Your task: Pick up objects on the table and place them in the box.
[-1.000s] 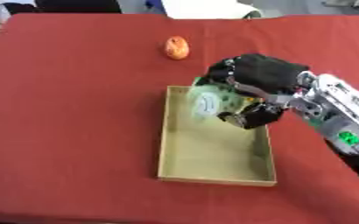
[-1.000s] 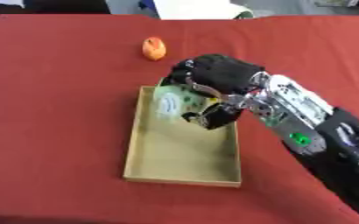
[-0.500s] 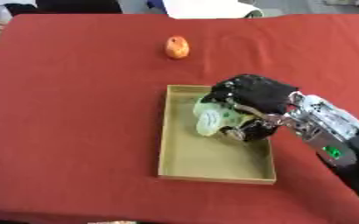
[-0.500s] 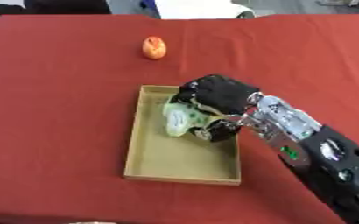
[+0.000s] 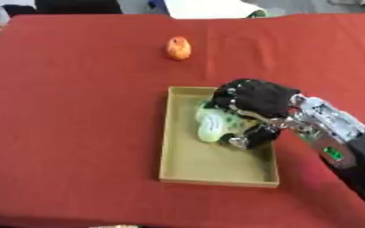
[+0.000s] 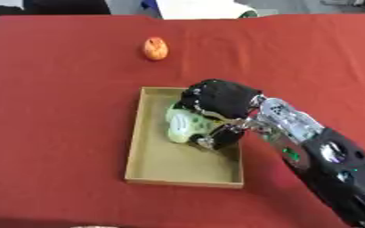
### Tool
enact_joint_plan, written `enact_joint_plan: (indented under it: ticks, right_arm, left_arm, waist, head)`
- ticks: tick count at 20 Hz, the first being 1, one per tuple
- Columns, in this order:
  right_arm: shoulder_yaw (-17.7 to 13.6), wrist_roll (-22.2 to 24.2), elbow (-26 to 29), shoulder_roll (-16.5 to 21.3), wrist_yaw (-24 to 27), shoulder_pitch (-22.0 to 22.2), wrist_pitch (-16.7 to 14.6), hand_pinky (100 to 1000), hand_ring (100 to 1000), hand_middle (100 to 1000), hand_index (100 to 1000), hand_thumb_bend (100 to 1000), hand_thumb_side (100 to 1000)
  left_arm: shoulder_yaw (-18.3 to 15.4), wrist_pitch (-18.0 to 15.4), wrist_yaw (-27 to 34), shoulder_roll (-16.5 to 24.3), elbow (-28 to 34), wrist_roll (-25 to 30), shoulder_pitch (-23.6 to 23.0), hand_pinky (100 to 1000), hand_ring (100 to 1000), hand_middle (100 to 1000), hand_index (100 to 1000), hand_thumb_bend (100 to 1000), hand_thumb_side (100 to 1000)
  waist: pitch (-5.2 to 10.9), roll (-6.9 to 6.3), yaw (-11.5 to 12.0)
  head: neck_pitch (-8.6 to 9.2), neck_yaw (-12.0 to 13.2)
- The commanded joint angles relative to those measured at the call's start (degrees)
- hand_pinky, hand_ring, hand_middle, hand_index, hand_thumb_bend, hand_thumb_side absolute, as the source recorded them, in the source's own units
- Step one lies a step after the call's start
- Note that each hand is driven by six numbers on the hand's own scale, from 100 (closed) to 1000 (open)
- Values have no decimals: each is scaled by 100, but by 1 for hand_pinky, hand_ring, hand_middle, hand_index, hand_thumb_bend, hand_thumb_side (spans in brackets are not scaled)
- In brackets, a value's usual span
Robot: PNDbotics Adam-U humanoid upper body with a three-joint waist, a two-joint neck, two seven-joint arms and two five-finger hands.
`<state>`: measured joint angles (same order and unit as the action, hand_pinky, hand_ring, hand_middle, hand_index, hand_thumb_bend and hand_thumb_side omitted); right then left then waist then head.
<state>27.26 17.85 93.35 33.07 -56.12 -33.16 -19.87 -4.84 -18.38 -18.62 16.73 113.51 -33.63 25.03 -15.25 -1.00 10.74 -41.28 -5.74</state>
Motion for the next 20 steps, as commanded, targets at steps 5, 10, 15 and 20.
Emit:
enact_joint_plan:
  ticks: [5, 10, 15, 20]
  right_arm:
    - [-192, -9, 408, 235, -295, -34, -18, 802, 859, 812, 930, 415, 432]
    - [-426, -46, 754, 387, 133, -62, 196, 783, 833, 765, 914, 362, 447]
    - [-794, 25, 1319, 628, 808, -172, 557, 778, 826, 752, 917, 334, 458]
    - [-1169, 99, 1777, 863, 1313, -236, 783, 777, 821, 741, 916, 325, 437]
  left_arm:
    - [-39, 5, 2, 118, 108, -18, 57, 798, 668, 635, 813, 181, 469]
    - [-48, 4, 2, 135, 108, -26, 65, 796, 669, 635, 812, 185, 467]
    - [-40, 13, 10, 163, 108, -16, 68, 795, 668, 635, 812, 186, 467]
    - [-20, 45, 27, 198, 108, 9, 79, 796, 664, 634, 812, 178, 473]
  waist:
    - [86, 10, 9]
    - [106, 22, -9]
    - [124, 29, -50]
    - [106, 10, -91]
  head:
    - [24, 22]
    - [49, 47]
    - [92, 89]
    - [124, 138]
